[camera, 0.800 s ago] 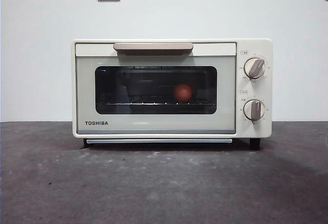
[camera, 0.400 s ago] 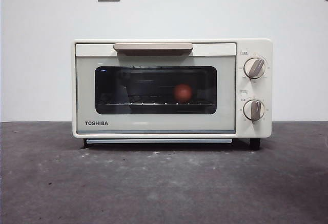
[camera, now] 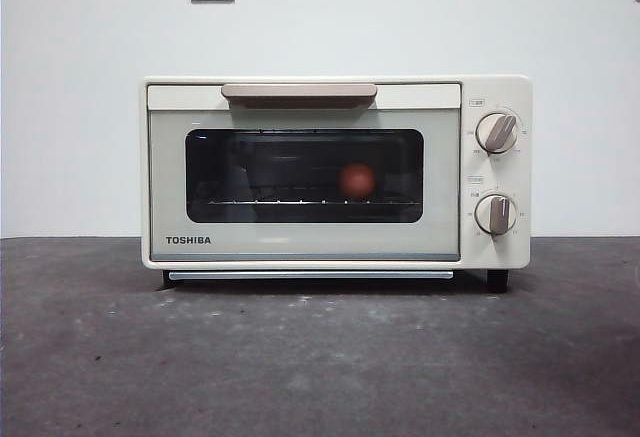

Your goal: Eggoven

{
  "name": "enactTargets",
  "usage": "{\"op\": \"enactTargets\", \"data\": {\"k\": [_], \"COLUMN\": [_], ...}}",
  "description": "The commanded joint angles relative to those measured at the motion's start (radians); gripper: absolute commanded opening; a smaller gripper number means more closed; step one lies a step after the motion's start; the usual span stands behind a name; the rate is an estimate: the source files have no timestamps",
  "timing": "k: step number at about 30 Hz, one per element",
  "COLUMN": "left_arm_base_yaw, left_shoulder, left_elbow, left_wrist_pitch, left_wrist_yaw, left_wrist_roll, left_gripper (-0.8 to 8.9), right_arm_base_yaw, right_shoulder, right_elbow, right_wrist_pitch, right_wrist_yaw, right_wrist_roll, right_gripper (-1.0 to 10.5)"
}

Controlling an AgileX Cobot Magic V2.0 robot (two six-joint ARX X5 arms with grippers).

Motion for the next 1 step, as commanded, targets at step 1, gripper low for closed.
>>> {"op": "enactTargets", "data": {"k": [1], "left_arm_base_yaw": [0.003], "left_shoulder": [-0.002], "left_elbow": [-0.027], "left_wrist_pitch": [-0.003], "left_wrist_yaw": [0.002], "left_wrist_roll": [-0.006], "left_gripper": [0.08], "right_arm_base_yaw": [-0.002], "right_shoulder": [-0.002], "right_elbow": [-0.006], "right_wrist_pitch": [0.014], "right_wrist_yaw": [-0.001], "right_wrist_roll": [0.000], "right_gripper": [0.1]}}
